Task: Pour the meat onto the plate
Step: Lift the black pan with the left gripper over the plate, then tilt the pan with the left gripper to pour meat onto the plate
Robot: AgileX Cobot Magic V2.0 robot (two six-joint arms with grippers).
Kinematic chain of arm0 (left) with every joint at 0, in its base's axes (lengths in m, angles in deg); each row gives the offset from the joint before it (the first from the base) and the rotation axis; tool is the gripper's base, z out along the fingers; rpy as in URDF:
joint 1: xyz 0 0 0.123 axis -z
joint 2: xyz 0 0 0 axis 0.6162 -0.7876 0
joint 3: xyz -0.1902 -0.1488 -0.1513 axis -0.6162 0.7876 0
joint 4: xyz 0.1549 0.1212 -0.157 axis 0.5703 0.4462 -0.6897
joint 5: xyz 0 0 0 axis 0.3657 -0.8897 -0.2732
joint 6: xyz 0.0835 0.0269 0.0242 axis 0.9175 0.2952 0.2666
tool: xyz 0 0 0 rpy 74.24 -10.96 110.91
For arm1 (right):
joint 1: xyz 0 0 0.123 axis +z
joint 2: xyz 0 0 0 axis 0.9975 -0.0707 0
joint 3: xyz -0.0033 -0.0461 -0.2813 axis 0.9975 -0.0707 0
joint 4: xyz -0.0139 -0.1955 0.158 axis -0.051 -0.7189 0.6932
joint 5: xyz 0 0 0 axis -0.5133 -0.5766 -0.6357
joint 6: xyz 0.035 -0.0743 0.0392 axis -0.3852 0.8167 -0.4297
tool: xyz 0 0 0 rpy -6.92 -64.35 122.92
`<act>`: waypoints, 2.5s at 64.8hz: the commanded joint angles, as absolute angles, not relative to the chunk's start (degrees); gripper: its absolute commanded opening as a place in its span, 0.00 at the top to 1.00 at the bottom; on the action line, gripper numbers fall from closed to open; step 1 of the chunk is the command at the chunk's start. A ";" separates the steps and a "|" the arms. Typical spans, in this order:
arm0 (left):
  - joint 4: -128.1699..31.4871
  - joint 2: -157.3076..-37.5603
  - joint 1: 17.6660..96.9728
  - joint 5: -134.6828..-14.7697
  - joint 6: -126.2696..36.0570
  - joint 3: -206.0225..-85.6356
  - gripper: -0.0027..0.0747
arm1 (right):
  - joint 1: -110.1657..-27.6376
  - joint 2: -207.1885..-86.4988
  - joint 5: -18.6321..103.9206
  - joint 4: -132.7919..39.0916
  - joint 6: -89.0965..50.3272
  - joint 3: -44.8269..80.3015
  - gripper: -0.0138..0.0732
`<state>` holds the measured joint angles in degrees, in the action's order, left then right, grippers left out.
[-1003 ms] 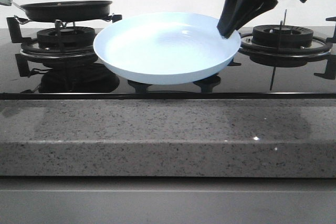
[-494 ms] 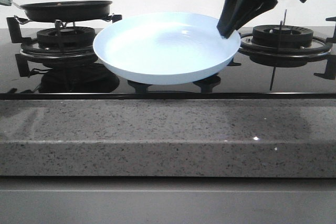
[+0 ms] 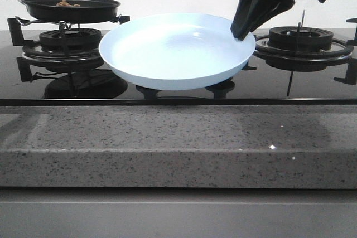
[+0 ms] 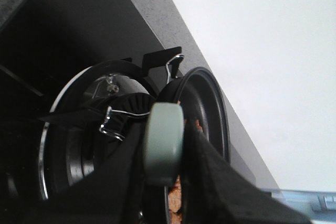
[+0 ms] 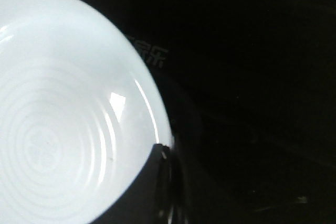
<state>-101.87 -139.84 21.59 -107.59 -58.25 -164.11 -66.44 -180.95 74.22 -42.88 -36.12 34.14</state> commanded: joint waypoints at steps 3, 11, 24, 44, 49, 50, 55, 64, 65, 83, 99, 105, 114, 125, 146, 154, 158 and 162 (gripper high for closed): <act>-105.91 -135.81 20.85 -113.08 -55.10 -165.75 0.99 | -66.44 -178.00 71.44 -41.46 -35.63 35.60 0.92; -108.25 -134.53 20.45 -115.14 -54.55 -165.75 0.99 | -66.44 -178.00 71.44 -41.46 -35.63 35.60 0.92; -110.68 -131.23 20.80 -120.71 -52.34 -165.64 0.99 | -66.44 -178.00 71.44 -41.46 -35.63 35.60 0.92; -111.06 -122.54 24.07 -121.89 -47.42 -160.13 0.99 | -66.44 -178.00 71.44 -41.46 -35.63 35.60 0.92; -111.08 -119.93 25.43 -121.89 -44.04 -158.38 0.99 | -66.44 -178.00 71.44 -41.46 -35.63 35.60 0.92; -111.08 -119.49 25.90 -121.77 -43.23 -158.17 0.99 | -66.44 -178.00 71.44 -41.46 -35.63 35.60 0.92; -110.96 -117.48 27.54 -120.84 -40.80 -157.74 0.99 | -66.44 -178.00 71.44 -41.46 -35.63 35.60 0.92; -109.61 -113.56 31.61 -115.68 -35.90 -157.74 0.99 | -66.44 -178.00 71.44 -41.46 -35.63 35.60 0.92; -109.45 -113.23 32.02 -115.26 -35.07 -157.74 0.99 | -66.44 -178.00 71.44 -41.46 -35.63 35.60 0.92; -103.49 -108.96 41.09 -104.64 -22.93 -157.74 0.99 | -66.44 -178.00 71.44 -41.46 -35.63 35.60 0.92; -100.80 -106.68 51.17 -95.88 -8.75 -157.84 0.99 | -66.44 -178.00 71.44 -41.46 -35.63 35.60 0.92; -97.09 -104.82 55.63 -91.67 -5.54 -157.84 0.99 | -66.44 -178.00 71.44 -41.46 -35.63 35.60 0.92; -92.06 -102.68 62.60 -84.79 -4.04 -157.84 0.99 | -66.44 -178.00 71.44 -41.46 -35.63 35.60 0.92; -82.13 -102.42 71.04 -77.90 -4.04 -157.84 0.99 | -66.44 -178.00 71.44 -41.46 -35.63 35.60 0.92; -74.30 -102.82 77.14 -70.30 -4.04 -157.84 0.99 | -66.44 -178.00 71.44 -41.46 -35.63 35.60 0.92; -73.46 -102.82 77.14 -69.60 -4.04 -157.84 0.99 | -66.44 -178.00 71.44 -41.46 -35.63 35.60 0.92; -73.99 -102.70 77.03 -69.16 -4.75 -157.84 0.99 | -66.44 -178.00 71.44 -41.46 -35.63 35.60 0.92; -76.34 -102.70 76.27 -68.99 -6.39 -157.84 0.99 | -66.44 -178.00 71.44 -41.46 -35.63 35.60 0.92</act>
